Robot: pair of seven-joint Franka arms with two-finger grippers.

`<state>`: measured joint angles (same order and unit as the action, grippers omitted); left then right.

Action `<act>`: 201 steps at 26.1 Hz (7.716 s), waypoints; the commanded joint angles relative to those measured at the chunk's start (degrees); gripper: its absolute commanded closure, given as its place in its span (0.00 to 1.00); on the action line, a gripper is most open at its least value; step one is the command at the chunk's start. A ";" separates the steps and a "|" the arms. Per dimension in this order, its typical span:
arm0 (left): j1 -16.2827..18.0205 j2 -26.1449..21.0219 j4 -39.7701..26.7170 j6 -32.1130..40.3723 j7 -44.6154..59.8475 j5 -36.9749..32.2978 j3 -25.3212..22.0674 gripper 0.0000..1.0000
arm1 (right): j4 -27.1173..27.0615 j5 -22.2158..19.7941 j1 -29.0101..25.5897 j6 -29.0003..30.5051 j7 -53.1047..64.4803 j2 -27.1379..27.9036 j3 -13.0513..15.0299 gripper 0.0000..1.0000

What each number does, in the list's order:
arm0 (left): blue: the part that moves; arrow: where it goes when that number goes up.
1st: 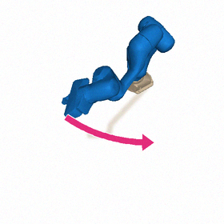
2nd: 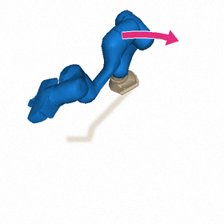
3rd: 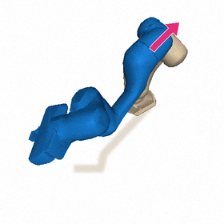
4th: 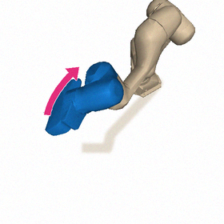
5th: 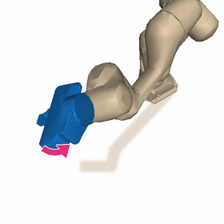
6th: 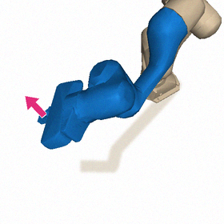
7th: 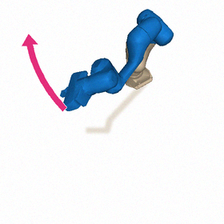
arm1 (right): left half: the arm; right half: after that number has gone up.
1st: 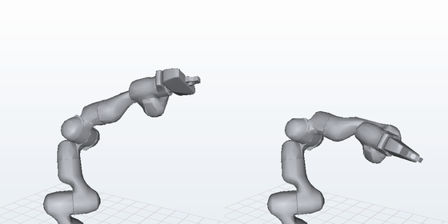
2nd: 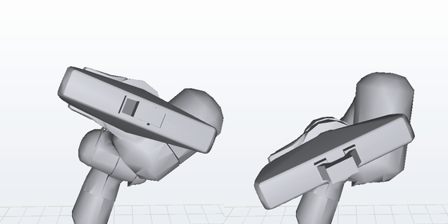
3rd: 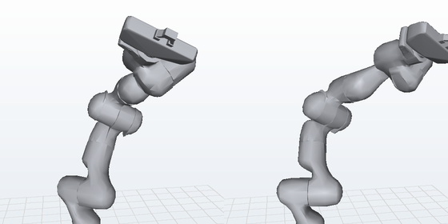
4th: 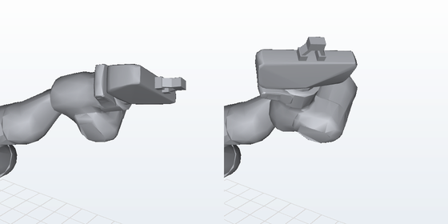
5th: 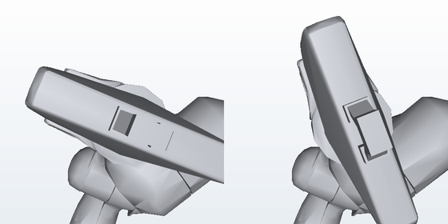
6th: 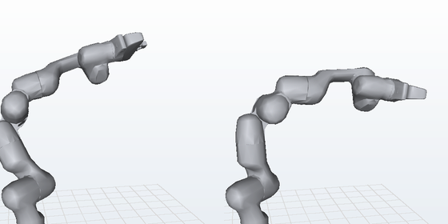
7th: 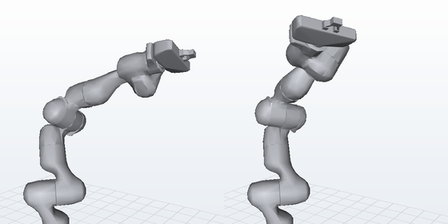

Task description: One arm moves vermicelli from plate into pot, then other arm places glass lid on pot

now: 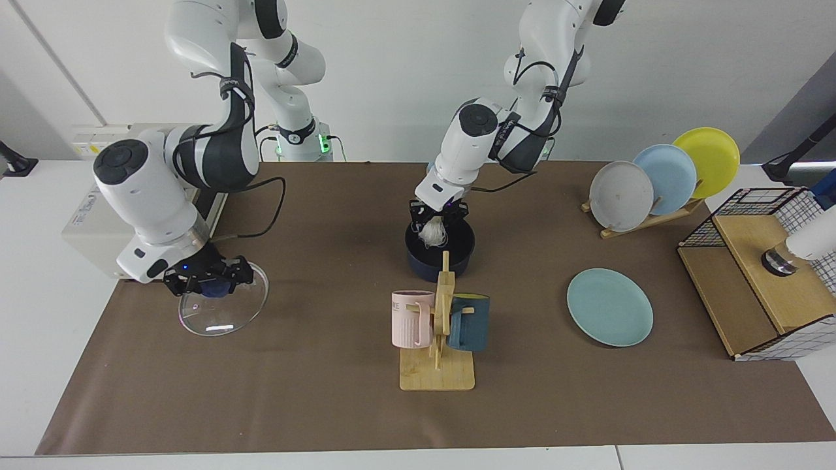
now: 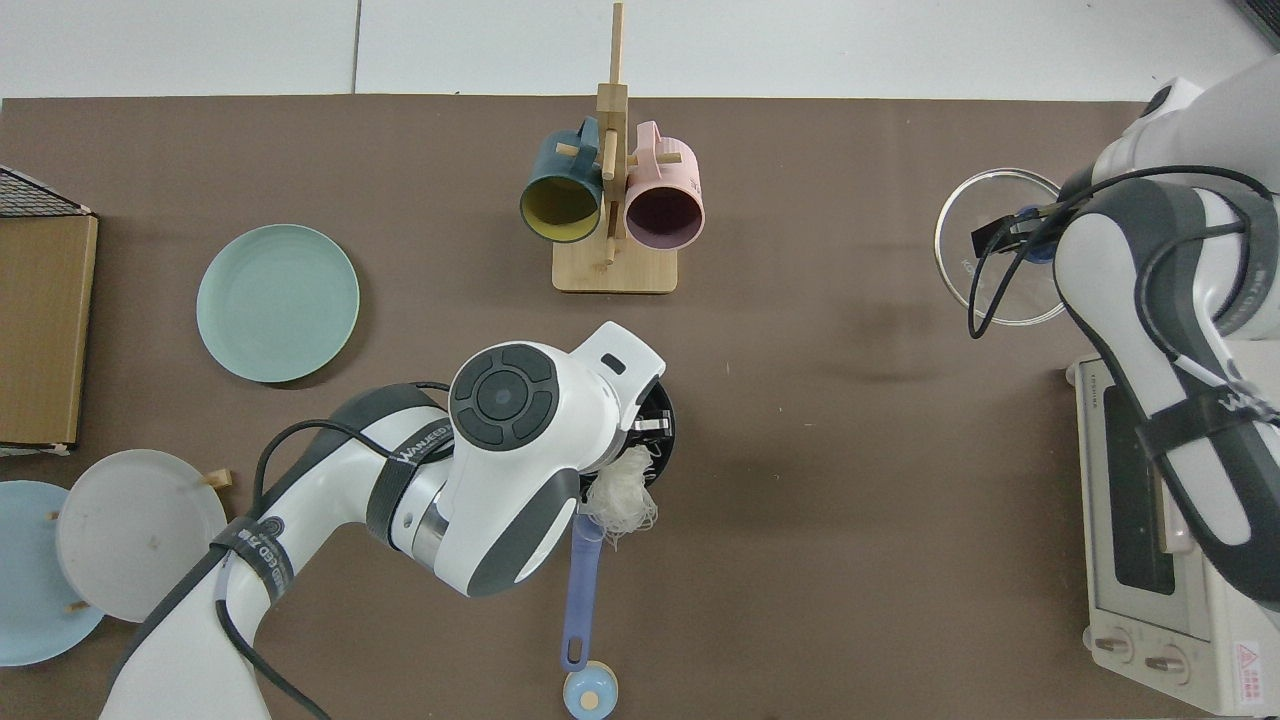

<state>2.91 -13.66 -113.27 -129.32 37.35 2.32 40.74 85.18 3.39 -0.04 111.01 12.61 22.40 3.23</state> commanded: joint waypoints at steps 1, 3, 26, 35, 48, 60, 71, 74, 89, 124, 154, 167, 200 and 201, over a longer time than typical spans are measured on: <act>-0.10 0.65 -1.34 -1.90 -1.74 0.58 -1.45 1.00 | 8.76 0.21 0.56 -1.85 0.49 -9.02 -0.24 1.00; -0.10 0.22 -1.43 -2.16 -2.45 0.58 -1.89 1.00 | 11.32 0.39 0.65 -2.20 0.23 -11.66 -0.24 1.00; -0.10 -4.00 -1.07 -6.82 -2.54 -2.41 -3.21 1.00 | 20.29 0.47 4.78 -0.89 -13.30 -19.23 -4.28 1.00; -0.37 -4.00 -0.37 -5.77 -2.37 -2.41 -3.04 0.00 | 20.47 0.47 4.78 0.26 -17.26 -19.15 -7.01 1.00; -0.10 -1.89 10.69 12.50 -2.63 -1.88 -3.21 0.00 | 20.73 0.47 4.78 0.69 -21.56 -18.71 -8.77 1.00; 5.61 1.26 20.02 25.17 -5.70 -2.94 -7.95 0.00 | 23.90 -0.49 5.75 8.07 -31.57 -17.22 -13.51 1.00; 5.52 10.32 19.85 32.73 -19.14 -2.23 -21.57 0.00 | 22.05 -9.37 8.21 13.70 -59.00 -10.27 -24.32 1.00; 5.52 11.29 19.84 33.43 -22.92 -2.23 -24.74 0.00 | 20.21 -9.46 9.44 13.62 -63.74 -8.52 -25.03 1.00; 5.61 12.78 18.35 33.79 -31.90 -1.88 -31.60 0.00 | 4.49 -17.28 19.37 8.53 -87.04 3.69 -25.82 1.00; 4.91 12.87 18.61 35.90 -31.37 -1.97 -31.25 0.00 | 2.62 -13.76 19.29 2.98 -88.46 5.38 -27.14 1.00; 4.91 12.78 19.14 35.63 -31.02 -2.41 -31.07 0.00 | 5.44 -11.65 18.50 2.37 -88.11 4.23 -27.40 1.00; 4.91 12.78 19.14 35.63 -31.02 -2.41 -31.07 0.00 | 6.32 -12.18 18.49 2.80 -87.49 3.79 -27.31 1.00; 4.91 12.87 19.14 35.63 -31.02 -2.41 -30.99 0.00 | 12.82 -15.52 18.85 9.39 -89.69 0.54 -27.23 1.00; 4.91 12.87 19.14 35.63 -31.10 -2.41 -30.99 0.00 | 13.17 -15.52 18.85 9.92 -89.69 0.54 -27.23 1.00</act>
<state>8.34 -2.13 -92.90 -93.70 6.32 0.25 10.14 94.54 -10.62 19.81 117.57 -75.01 24.50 -23.32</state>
